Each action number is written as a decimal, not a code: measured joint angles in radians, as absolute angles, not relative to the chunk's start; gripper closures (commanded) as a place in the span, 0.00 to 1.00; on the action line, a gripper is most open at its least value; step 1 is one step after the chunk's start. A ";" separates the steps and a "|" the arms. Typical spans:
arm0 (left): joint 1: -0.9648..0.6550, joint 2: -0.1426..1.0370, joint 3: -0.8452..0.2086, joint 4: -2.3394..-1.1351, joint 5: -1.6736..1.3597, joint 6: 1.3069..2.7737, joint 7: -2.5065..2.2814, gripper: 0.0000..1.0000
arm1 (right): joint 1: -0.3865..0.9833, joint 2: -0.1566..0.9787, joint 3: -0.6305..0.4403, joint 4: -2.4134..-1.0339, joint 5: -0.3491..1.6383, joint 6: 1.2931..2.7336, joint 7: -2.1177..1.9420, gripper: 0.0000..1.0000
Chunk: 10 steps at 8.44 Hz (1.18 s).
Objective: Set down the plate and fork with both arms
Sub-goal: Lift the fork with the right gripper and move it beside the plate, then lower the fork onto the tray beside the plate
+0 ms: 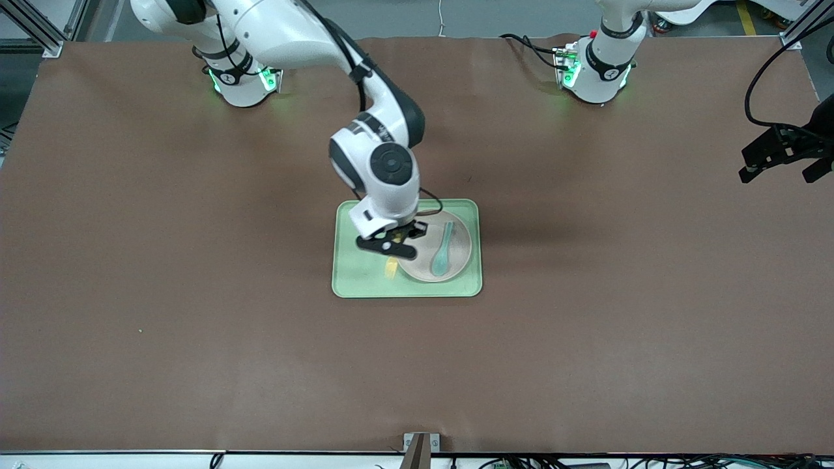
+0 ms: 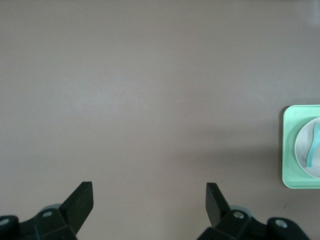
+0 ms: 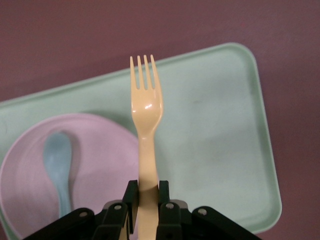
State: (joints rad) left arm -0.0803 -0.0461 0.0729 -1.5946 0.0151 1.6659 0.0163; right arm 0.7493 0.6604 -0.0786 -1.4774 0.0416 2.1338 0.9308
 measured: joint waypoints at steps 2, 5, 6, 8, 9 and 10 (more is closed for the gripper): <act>-0.080 -0.046 0.073 -1.594 0.015 1.666 0.016 0.01 | 0.690 0.629 -0.078 -1.640 0.042 2.324 0.880 1.00; -0.081 -0.046 0.073 -1.594 0.015 1.666 0.016 0.01 | 0.653 0.609 -0.067 -1.738 0.043 2.415 0.809 1.00; -0.081 -0.046 0.073 -1.594 0.015 1.666 0.016 0.01 | 0.650 0.606 -0.061 -1.760 0.044 2.447 0.802 1.00; -0.081 -0.046 0.073 -1.594 0.015 1.666 0.016 0.01 | 0.650 0.606 -0.052 -1.806 0.045 2.507 0.797 1.00; -0.081 -0.046 0.073 -1.594 0.015 1.666 0.016 0.01 | 0.651 0.606 -0.047 -1.815 0.045 2.514 0.796 1.00; -0.081 -0.046 0.072 -1.594 0.015 1.666 0.016 0.01 | 0.652 0.606 -0.039 -1.818 0.045 2.515 0.794 1.00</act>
